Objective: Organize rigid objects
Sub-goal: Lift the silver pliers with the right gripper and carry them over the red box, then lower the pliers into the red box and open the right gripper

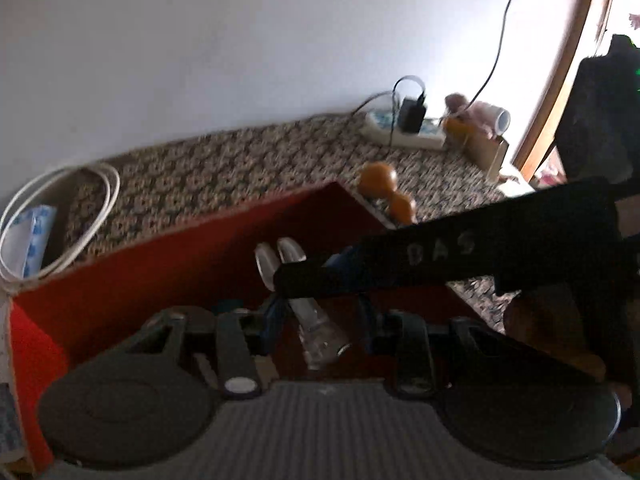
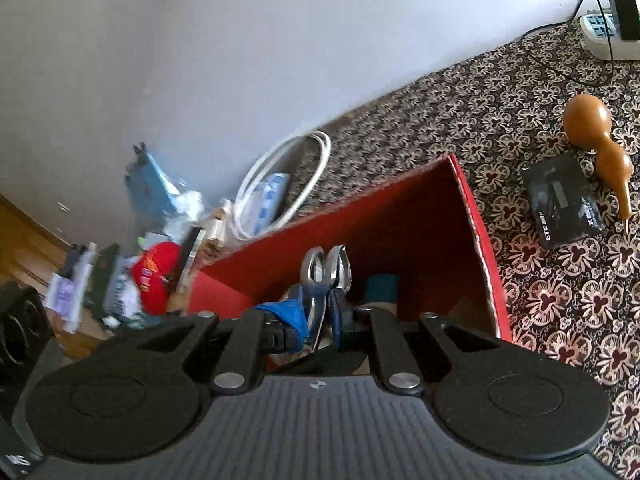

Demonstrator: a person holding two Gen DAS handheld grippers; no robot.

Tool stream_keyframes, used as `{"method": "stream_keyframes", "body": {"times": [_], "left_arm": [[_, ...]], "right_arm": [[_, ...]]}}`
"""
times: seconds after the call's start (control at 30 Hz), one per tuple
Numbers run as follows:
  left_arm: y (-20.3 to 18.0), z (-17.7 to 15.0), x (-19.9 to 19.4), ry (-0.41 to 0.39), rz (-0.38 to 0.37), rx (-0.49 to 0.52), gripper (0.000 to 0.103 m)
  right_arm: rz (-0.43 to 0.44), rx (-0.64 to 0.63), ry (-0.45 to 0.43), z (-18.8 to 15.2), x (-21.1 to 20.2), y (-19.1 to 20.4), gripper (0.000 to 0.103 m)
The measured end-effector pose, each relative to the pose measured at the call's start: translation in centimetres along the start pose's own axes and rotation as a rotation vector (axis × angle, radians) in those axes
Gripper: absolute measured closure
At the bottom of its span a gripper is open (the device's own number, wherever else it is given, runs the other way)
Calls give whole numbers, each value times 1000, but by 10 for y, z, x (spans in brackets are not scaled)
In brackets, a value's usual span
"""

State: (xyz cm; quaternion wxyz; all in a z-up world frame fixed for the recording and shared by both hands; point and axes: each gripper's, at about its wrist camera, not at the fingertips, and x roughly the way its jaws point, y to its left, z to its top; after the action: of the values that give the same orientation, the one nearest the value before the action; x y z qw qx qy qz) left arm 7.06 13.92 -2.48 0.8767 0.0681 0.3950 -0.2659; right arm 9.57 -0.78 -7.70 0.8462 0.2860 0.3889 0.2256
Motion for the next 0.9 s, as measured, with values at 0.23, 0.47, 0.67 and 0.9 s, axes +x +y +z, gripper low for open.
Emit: {"method": "stream_keyframes", "body": {"times": [0.23, 0.47, 0.67, 0.9], "left_arm": [[18, -4, 22, 59, 70, -36, 67], [15, -4, 32, 87, 168, -7, 54], [20, -3, 33, 86, 189, -28, 49], [19, -4, 29, 52, 214, -37, 39]], "right_arm": [[-111, -54, -5, -4, 20, -3, 103], [-169, -115, -34, -9, 25, -1, 103], [-217, -161, -62, -14, 31, 3, 103], [-196, -157, -73, -15, 30, 2, 103]]}}
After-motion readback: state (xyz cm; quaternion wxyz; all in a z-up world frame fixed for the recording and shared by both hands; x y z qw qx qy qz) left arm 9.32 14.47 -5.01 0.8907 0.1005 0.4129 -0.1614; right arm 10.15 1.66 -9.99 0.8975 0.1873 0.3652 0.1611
